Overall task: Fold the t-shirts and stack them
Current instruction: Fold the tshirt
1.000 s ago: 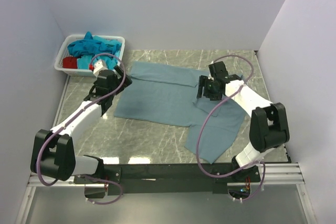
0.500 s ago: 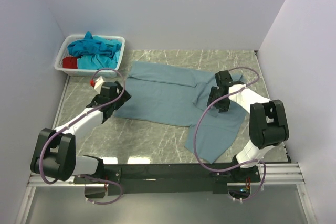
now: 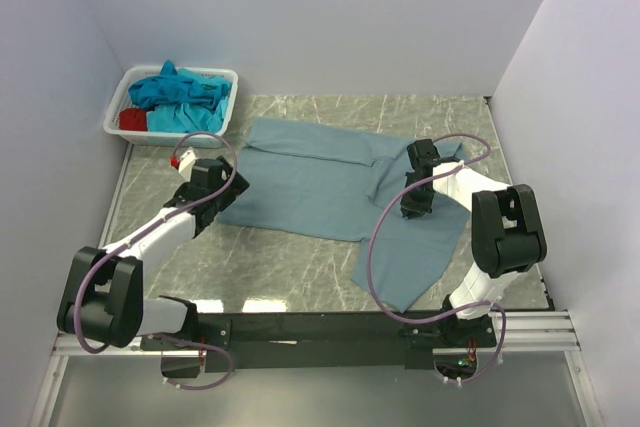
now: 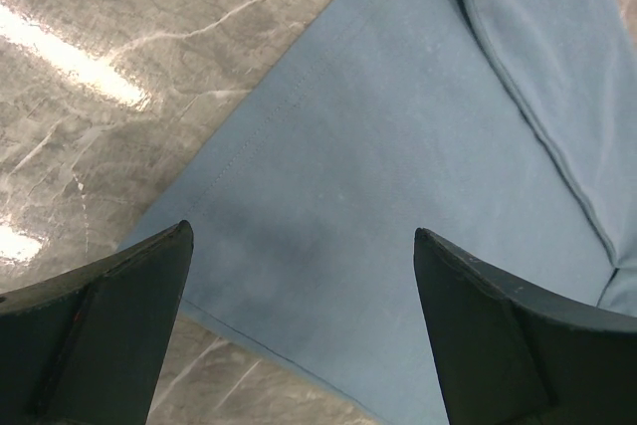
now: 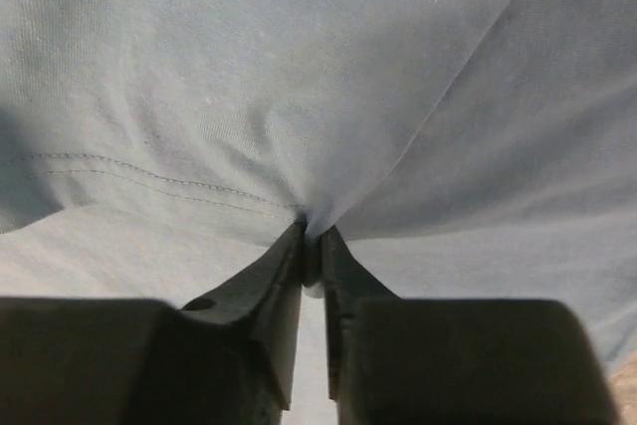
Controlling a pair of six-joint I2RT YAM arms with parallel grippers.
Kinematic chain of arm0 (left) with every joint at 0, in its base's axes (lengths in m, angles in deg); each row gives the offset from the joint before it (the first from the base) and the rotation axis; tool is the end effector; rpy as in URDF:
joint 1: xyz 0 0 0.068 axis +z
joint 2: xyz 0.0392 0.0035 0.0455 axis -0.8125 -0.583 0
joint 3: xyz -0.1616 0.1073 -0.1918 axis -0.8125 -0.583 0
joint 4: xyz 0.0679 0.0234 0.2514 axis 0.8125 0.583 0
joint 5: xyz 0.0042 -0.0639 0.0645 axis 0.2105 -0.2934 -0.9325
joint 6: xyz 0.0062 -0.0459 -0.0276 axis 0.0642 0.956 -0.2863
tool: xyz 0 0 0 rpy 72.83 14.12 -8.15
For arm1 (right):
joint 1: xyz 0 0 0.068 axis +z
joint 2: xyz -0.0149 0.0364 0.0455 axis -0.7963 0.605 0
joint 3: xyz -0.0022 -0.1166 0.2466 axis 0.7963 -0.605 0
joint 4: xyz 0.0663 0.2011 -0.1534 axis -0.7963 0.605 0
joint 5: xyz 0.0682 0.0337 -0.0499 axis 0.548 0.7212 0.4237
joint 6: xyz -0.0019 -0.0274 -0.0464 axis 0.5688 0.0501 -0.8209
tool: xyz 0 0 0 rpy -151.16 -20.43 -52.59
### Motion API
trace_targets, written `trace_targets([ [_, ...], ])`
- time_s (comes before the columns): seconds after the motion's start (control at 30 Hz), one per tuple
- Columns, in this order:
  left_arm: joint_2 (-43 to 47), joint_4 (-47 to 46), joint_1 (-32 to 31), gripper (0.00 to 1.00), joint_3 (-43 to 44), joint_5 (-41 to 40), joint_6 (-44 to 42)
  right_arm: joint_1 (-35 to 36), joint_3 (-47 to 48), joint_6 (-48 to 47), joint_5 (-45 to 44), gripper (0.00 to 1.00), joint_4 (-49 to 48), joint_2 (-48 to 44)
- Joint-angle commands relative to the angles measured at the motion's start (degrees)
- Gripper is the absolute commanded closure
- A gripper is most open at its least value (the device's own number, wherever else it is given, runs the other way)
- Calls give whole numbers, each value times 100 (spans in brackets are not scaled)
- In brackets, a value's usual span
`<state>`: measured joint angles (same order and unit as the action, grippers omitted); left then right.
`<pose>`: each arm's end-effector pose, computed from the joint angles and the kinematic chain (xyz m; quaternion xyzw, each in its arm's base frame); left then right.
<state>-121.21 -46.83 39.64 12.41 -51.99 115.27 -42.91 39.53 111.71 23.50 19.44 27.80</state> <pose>0.2571 -0.0582 0.1967 -0.3475 0.8341 -0.1362 0.4062 0.3073 0.0525 0.1614 0.1418 0.9782 0.0343 0.1475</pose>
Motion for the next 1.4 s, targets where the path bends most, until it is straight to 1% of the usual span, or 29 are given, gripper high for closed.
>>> trace_targets([
  [0.0, 297, -470, 11, 2, -178, 28, -65, 24, 69, 41, -114, 82, -63, -40],
  [0.17, 491, -665, 11, 3, -258, 73, -241, 24, 139, 94, -517, 83, 95, -136],
  [0.3, 509, -682, 11, 3, -240, 73, -311, 24, 157, 103, -597, 85, 166, -181],
  [0.37, 500, -683, 2, 3, -241, 99, -311, 15, 166, 103, -615, 90, 218, -224],
  [0.43, 500, -674, 11, 3, -241, 90, -294, 15, 148, 129, -711, 91, 271, -312],
  [0.6, 491, -665, 11, 3, -249, 90, -276, 15, 183, 129, -896, 88, 429, -514],
  [0.67, 465, -647, 11, 3, -232, 99, -276, 15, 201, 120, -879, 87, 447, -514],
  [0.73, 430, -612, 11, 3, -214, 108, -294, 15, 201, 103, -844, 84, 447, -462],
  [0.87, 395, -586, 11, 3, -197, 117, -302, 24, 209, 129, -843, 83, 395, -383],
  [0.97, 359, -533, 11, 3, -162, 99, -294, 24, 271, 156, -1010, 91, 517, -330],
  [1.03, 333, -507, 11, 3, -161, 99, -285, 24, 245, 156, -1028, 98, 509, -409],
  [1.1, 307, -489, 11, 3, -144, 151, -267, 24, 227, 173, -1054, 100, 579, -496],
  [1.23, 324, -419, 11, 3, -179, 240, -241, 24, 114, 252, -1098, 96, 842, -628],
  [1.3, 359, -375, 11, 3, -188, 239, -188, 33, -10, 305, -1282, 89, 869, -769],
  [1.37, 385, -384, 11, 3, -205, 318, -206, 24, -159, 366, -1362, 77, 851, -909],
])
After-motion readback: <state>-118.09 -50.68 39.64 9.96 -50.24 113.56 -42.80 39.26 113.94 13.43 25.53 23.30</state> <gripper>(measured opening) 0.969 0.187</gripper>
